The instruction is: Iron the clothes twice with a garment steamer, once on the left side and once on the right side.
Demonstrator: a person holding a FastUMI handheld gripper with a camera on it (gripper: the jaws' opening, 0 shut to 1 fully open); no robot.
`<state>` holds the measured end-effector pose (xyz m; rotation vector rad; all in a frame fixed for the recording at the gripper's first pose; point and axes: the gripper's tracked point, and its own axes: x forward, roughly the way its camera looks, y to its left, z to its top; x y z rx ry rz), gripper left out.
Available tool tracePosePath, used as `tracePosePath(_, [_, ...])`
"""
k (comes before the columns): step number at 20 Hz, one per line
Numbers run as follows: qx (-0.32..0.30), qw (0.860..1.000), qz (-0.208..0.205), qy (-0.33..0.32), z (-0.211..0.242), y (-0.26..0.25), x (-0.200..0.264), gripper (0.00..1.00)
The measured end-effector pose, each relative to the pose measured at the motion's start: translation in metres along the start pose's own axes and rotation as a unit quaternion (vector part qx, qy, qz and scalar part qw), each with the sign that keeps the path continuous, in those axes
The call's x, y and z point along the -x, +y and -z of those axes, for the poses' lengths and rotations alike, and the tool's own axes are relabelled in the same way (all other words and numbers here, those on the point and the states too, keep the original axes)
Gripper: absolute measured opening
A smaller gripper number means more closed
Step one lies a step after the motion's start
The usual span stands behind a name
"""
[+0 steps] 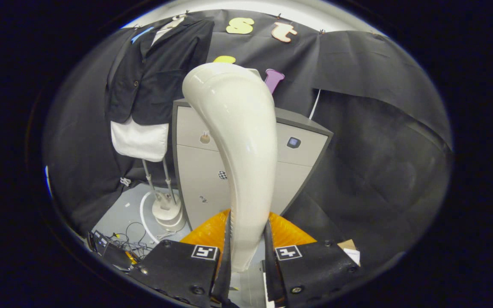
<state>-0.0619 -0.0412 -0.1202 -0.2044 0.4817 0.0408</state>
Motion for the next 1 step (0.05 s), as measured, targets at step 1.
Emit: tracePosePath(1, [-0.002,1.0,-0.001,0.001,0.001,-0.0003,0.0012,0.36])
